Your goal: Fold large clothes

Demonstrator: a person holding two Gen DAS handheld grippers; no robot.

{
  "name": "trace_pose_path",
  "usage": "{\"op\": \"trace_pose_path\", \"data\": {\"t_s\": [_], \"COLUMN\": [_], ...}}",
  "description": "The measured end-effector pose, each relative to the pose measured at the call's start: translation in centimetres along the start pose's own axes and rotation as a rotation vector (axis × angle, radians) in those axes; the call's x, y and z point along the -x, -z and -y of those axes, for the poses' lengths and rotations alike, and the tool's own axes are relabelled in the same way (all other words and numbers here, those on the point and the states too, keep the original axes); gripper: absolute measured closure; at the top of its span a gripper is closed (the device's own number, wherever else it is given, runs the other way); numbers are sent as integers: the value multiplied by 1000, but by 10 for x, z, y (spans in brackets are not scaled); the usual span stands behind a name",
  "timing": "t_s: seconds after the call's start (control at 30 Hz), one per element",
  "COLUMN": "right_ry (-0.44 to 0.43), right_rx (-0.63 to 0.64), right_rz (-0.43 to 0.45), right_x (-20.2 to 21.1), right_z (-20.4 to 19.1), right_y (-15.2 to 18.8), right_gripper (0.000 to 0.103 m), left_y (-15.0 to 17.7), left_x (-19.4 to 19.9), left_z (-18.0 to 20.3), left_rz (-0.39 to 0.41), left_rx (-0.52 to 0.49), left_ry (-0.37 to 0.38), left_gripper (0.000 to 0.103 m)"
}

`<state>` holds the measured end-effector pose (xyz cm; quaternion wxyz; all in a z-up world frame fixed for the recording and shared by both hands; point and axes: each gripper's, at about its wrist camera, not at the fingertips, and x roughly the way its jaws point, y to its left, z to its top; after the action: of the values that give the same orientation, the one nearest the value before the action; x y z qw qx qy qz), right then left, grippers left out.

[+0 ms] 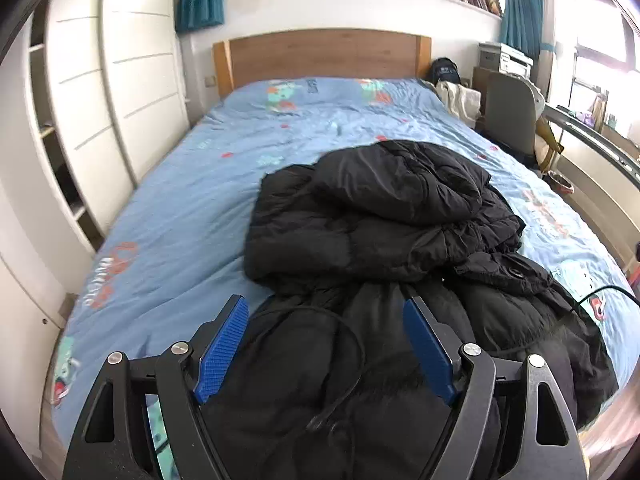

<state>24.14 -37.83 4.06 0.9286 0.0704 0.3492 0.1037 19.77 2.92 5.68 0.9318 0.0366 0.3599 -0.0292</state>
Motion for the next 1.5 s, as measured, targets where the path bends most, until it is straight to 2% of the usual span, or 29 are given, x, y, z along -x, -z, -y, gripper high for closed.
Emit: {"op": "trace_pose_path", "data": {"t_s": [0.17, 0.37, 0.57, 0.73, 0.83, 1.03, 1.13, 1.27, 1.37, 1.5], "right_ry": [39, 76, 136, 153, 154, 126, 99, 39, 4, -59], "right_rx": [-58, -109, -142, -213, -247, -272, -290, -332, -359, -403], "right_rz": [56, 137, 211, 229, 201, 98, 36, -45, -107, -202], "right_x": [62, 129, 195, 223, 215, 158, 118, 66, 32, -15], "right_z": [13, 29, 49, 74, 83, 84, 86, 90, 92, 98], "right_y": [31, 61, 83, 104, 117, 134, 138, 148, 157, 172], "right_gripper": [37, 37, 37, 36, 36, 36, 36, 36, 30, 28], "left_y": [17, 36, 55, 74, 92, 122, 139, 162, 179, 198], "left_x": [44, 88, 153, 163, 145, 104, 81, 39, 13, -20], "left_z": [-15, -29, -66, -99, -118, -131, -138, -153, -166, -177], "left_rz": [38, 63, 134, 122, 61, -56, -124, -225, -289, -372], "left_rx": [20, 49, 113, 172, 238, 259, 286, 393, 467, 511], "left_ry": [-40, -61, -87, -130, -149, -165, -139, -69, -52, -30], "left_gripper": [19, 19, 14, 11, 11, 11, 11, 11, 11, 11]}}
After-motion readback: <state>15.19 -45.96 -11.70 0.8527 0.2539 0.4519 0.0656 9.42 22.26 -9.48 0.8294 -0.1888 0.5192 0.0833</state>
